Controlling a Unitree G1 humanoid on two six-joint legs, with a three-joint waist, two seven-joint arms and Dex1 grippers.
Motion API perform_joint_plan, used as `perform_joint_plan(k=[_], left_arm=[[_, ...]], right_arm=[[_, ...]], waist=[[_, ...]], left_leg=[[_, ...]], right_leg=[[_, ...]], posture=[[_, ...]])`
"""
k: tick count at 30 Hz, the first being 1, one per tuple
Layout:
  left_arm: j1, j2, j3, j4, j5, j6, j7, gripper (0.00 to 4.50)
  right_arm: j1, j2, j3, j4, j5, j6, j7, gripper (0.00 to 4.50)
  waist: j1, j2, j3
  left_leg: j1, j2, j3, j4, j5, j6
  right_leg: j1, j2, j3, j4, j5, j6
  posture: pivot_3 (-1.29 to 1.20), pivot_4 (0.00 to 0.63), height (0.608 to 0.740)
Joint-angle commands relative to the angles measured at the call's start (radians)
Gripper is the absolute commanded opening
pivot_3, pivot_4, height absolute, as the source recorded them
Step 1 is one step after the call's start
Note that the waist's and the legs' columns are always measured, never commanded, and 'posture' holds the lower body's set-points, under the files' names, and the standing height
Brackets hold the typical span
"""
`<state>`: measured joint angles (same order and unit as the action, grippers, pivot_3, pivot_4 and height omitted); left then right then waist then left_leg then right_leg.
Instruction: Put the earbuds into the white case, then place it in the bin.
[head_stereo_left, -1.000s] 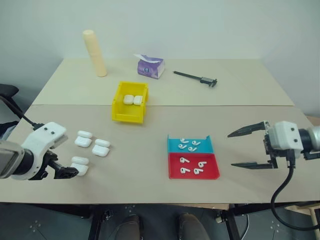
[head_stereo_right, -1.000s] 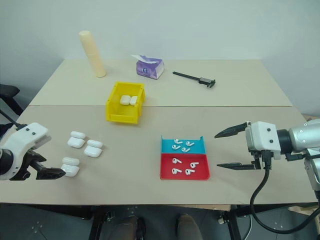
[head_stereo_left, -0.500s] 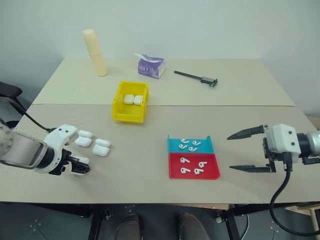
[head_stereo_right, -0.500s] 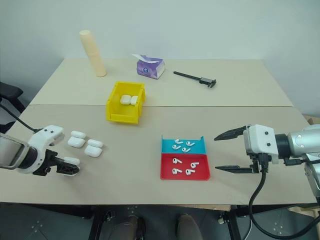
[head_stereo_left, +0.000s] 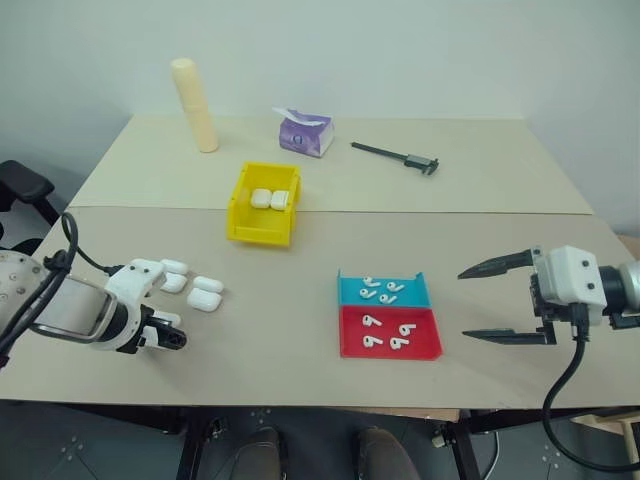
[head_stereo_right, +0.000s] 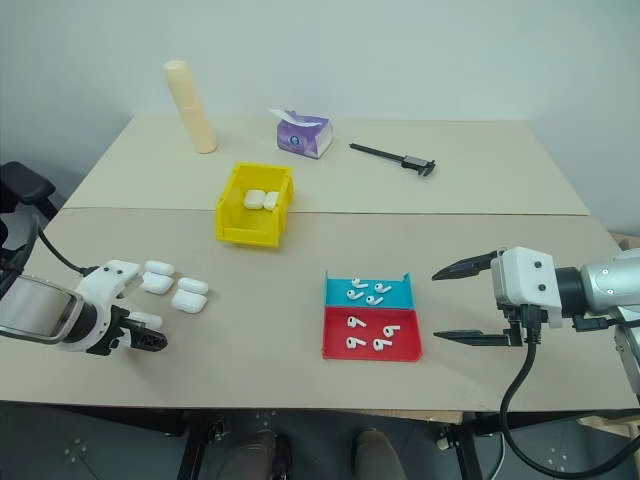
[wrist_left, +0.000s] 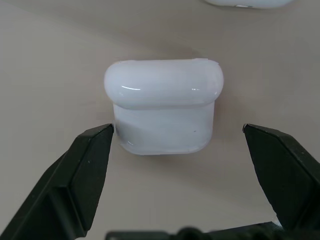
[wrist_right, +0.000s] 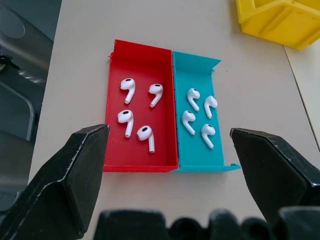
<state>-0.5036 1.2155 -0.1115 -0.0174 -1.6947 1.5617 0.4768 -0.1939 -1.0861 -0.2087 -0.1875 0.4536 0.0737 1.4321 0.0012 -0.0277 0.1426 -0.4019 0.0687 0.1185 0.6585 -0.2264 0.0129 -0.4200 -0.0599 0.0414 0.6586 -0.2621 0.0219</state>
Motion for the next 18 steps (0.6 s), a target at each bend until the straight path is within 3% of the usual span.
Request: perform_joint_plan(k=[1,7,18], left_arm=[[-0.017,0.0,-0.009,0.004,-0.026,-0.029,0.068,4.5],[-0.017,-0.009,-0.056,0.012,-0.097,-0.065,0.118,4.5],[-0.029,-0.03,-0.076,0.015,-0.065,-0.068,0.151,4.5]], right_arm=[[-0.018,-0.013,-0.023,-0.015,0.01,0.002,-0.005,4.47],[-0.004,-0.016,-0.032,-0.028,0.011,0.009,-0.013,4.47],[0.019,-0.019,-0.042,-0.037,0.006,0.0,-0.021,4.47]], waist=[[0.0,0.0,0.0],[0.002,0.0,0.0],[0.01,0.0,0.0]], left_leg=[[0.0,0.0,0.0,0.0,0.0,0.0],[0.0,0.0,0.0,0.0,0.0,0.0],[0.002,-0.001,0.0,0.0,0.0,-0.001]], right_leg=[[0.0,0.0,0.0,0.0,0.0,0.0],[0.0,0.0,0.0,0.0,0.0,0.0],[0.002,0.0,0.0,0.0,0.0,0.0]], posture=[[0.0,0.15,0.74],[0.0,0.15,0.74],[0.0,0.15,0.74]])
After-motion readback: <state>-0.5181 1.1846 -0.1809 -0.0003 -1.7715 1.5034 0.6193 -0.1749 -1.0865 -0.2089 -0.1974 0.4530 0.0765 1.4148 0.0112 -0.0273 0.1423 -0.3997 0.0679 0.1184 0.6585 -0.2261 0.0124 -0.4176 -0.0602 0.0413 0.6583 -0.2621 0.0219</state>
